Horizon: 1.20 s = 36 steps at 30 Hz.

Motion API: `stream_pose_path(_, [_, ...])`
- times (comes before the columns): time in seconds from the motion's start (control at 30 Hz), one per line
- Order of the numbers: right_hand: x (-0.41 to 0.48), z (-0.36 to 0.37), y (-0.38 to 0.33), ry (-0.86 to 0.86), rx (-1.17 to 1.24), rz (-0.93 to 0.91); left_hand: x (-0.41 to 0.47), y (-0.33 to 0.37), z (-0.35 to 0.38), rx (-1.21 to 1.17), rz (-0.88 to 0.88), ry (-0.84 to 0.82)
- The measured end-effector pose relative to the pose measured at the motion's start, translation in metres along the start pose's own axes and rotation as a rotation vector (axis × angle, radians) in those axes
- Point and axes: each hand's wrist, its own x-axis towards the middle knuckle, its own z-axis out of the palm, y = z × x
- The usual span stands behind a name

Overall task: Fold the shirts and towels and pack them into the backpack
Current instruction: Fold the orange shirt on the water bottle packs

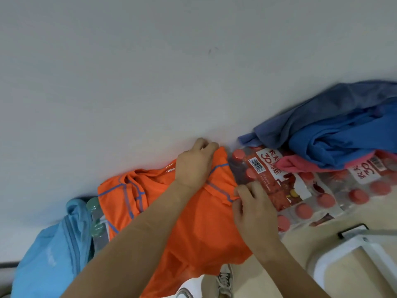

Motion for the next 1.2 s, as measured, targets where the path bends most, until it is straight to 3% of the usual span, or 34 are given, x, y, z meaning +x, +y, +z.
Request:
stream_pose_path(0.1, [0.003, 0.003, 0.002, -0.058, -0.026, 0.01, -0.002, 0.003, -0.003, 0.071, -0.058, -0.134])
stream_pose_path(0.2, [0.005, 0.004, 0.003, -0.085, -0.019, 0.035, -0.014, -0.008, -0.004, -0.02, -0.137, -0.218])
stream_pose_path(0.33, [0.008, 0.003, 0.009, -0.045, -0.026, 0.028, -0.033, -0.031, -0.005, -0.118, -0.104, -0.202])
stream_pose_path(0.5, [0.003, -0.002, 0.011, -0.124, -0.027, -0.016, -0.035, -0.03, -0.001, -0.047, -0.099, -0.142])
stream_pose_path(0.7, [-0.005, -0.02, 0.003, -0.232, -0.169, -0.118, -0.041, -0.022, -0.01, 0.042, -0.116, -0.27])
stream_pose_path(0.8, [-0.007, -0.019, 0.003, -0.286, -0.235, -0.156, -0.062, -0.023, -0.04, -0.066, -0.118, -0.119])
stream_pose_path(0.9, [-0.006, -0.018, 0.002, -0.284, -0.293, -0.173, -0.116, -0.023, -0.094, -0.221, -0.279, 0.129])
stream_pose_path(1.0, [-0.008, -0.018, -0.003, -0.267, -0.355, -0.193, -0.202, -0.015, -0.132, -0.345, -0.619, 0.191])
stream_pose_path(1.1, [-0.01, -0.022, -0.011, -0.25, -0.416, -0.177, -0.292, -0.013, -0.113, -0.496, -0.984, -0.013])
stream_pose_path(1.2, [-0.013, -0.024, -0.021, -0.279, -0.503, -0.167, -0.352, -0.013, -0.064, -0.471, -1.08, -0.356])
